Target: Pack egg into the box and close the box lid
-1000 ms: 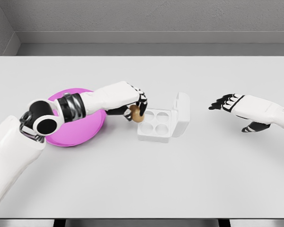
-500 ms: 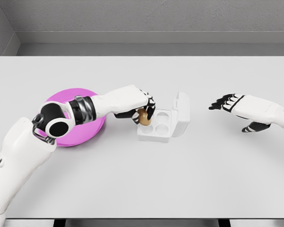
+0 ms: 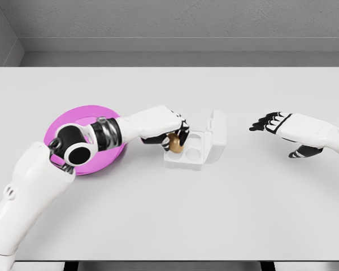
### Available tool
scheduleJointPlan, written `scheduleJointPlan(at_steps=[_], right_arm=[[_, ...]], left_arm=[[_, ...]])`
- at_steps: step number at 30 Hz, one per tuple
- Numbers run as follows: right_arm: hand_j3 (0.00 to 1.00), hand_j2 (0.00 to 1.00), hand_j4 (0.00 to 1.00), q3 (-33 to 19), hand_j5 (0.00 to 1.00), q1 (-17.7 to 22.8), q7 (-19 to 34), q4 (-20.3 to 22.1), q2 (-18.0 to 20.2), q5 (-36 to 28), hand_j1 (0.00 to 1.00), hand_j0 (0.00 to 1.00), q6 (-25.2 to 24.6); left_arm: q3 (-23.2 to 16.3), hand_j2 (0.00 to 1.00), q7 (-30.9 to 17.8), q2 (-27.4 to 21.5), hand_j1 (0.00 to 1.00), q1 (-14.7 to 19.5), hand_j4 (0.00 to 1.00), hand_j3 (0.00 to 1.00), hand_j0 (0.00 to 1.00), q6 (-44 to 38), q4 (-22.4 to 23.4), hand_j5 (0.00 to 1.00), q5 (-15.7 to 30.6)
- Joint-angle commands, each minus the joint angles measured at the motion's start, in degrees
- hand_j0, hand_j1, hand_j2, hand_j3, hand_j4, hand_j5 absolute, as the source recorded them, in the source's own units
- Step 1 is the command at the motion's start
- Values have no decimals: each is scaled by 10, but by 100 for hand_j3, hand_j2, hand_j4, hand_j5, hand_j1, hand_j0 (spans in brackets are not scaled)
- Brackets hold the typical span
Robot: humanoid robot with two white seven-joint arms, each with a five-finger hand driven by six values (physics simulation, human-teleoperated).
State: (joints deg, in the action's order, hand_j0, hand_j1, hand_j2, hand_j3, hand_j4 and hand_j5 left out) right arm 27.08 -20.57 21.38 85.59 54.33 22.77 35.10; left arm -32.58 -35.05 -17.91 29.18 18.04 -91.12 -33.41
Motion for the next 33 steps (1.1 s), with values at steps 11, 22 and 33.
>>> scheduleJointPlan(at_steps=[11,22,33], right_arm=[[100,100,100,0,100,0,0,-1,2,-4,100,100,-1],[100,100,100,-1,100,0,0,-1,4,-4,100,100,-1],[100,100,100,-1,100,1,0,-2,5,-4,100,100,-1]], left_arm=[[0,31,0,13,31,-1,31,31,31,-1,8,31,-5],[5,53,0,9,53,-1,53,53,53,-1,8,53,-5],[5,78,0,9,78,-1,78,78,78,-1,2,78,-5]])
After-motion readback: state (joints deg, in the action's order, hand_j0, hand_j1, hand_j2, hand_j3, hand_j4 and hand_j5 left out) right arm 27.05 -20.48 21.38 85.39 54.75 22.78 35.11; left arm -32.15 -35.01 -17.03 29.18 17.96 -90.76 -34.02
